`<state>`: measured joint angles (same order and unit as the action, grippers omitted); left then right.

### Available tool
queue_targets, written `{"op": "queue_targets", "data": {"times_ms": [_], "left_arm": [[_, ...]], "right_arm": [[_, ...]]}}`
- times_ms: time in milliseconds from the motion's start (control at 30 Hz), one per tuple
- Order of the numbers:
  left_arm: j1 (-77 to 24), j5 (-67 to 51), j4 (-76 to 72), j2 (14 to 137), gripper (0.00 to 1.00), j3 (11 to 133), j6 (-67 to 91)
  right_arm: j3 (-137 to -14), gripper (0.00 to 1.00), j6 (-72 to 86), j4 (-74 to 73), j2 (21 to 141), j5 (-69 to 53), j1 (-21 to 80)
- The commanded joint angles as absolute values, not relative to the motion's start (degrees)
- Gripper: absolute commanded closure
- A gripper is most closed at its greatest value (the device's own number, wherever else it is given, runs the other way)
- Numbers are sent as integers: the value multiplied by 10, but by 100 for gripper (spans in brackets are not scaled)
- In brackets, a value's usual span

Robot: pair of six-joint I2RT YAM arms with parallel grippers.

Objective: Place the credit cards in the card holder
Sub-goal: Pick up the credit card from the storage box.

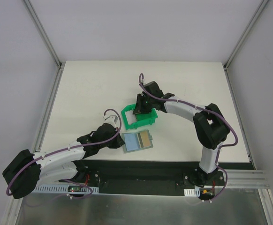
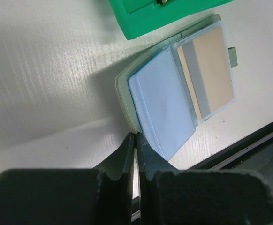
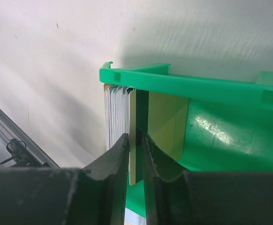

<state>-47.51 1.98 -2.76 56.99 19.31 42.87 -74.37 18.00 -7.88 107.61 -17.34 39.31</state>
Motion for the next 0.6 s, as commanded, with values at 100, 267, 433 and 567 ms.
{"op": "queue_targets", "data": {"times_ms": [100,267,433,567], "left_arm": [[-468,16,-44,561,100,201,421],[-468,16,-45,561,100,202,422],[-469,16,-45,564,100,202,420],[-468,15,-46,566,100,201,421]], "right_arm": [[-754,83,185,-76,1035,-173,396],[-746,87,178,-82,1027,-138,395],[-744,90,170,-98,1040,-115,395],[-745,91,169,-103,1060,-109,394]]}}
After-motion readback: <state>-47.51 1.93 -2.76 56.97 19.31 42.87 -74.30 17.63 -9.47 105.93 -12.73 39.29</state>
